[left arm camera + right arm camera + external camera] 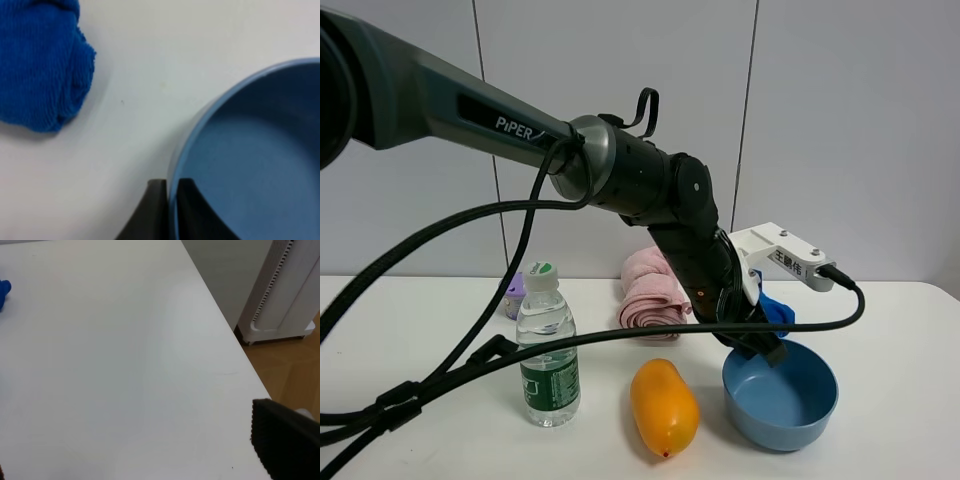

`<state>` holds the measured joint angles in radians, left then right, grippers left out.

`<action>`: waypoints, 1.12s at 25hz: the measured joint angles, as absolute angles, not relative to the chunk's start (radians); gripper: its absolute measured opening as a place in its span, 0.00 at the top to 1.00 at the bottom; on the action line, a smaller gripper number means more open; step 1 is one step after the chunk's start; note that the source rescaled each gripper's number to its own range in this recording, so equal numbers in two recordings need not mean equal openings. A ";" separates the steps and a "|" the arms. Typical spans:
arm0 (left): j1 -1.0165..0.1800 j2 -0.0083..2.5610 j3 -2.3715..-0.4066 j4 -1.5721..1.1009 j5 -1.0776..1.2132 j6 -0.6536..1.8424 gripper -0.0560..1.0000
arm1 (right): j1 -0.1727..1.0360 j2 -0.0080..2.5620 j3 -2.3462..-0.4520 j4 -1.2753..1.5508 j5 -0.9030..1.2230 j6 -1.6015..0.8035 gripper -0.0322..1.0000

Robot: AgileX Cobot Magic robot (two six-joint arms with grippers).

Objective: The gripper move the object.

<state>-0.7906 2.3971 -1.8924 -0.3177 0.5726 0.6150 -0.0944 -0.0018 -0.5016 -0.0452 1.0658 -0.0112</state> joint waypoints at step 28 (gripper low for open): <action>-0.768 2.174 -1.892 -0.298 0.562 0.516 0.00 | -0.094 -0.002 -0.502 -0.045 1.066 -0.011 0.00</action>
<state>-0.7684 2.1738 -1.8924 -0.2975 0.5622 0.5157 -0.0944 -0.0018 -0.5016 -0.0452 1.0658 -0.0112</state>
